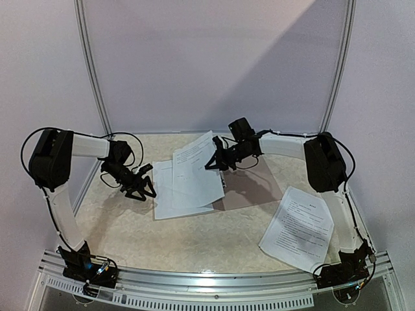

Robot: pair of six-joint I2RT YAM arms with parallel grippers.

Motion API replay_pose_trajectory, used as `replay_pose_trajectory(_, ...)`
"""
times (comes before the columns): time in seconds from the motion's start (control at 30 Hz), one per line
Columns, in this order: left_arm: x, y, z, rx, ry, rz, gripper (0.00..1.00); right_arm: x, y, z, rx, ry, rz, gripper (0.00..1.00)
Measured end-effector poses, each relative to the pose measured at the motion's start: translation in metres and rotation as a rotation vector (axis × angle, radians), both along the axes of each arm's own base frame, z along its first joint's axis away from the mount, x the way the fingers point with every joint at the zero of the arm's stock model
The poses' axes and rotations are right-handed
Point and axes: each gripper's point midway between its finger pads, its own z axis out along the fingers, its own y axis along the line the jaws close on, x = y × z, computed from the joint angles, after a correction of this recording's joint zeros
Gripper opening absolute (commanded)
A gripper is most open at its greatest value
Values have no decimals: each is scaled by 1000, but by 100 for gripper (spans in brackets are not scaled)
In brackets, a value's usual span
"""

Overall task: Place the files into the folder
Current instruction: Insert the folder to form pockets on the folder.

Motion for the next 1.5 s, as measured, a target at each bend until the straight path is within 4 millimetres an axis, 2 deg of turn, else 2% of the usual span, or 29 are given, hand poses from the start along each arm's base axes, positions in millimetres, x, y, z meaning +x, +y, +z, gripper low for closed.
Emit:
replay_pose_trajectory(0.13,0,0,0,0,0,0,73,12,2,5,5,-29,-19,0)
replay_pose_trajectory(0.23,0,0,0,0,0,0,74,16,6,2,6,-30,-16,0)
replay_pose_trajectory(0.37,0,0,0,0,1,0,74,14,10,-15,-13,4,-4,0)
replay_pose_trajectory(0.5,0,0,0,0,1,0,74,4,13,-38,-40,59,13,0)
replay_pose_trajectory(0.57,0,0,0,1,1,1,74,-1,16,-42,-40,74,21,0)
replay_pose_trajectory(0.87,0,0,0,1,0,0,74,-11,49,-18,34,79,46,0)
replay_pose_trajectory(1.03,0,0,0,1,1,0,74,-17,55,-21,30,123,25,0)
replay_pose_trajectory(1.2,0,0,0,1,1,0,74,-13,54,-29,10,141,-16,0)
replay_pose_trajectory(1.5,0,0,0,0,1,0,74,-10,64,-26,38,159,-68,0)
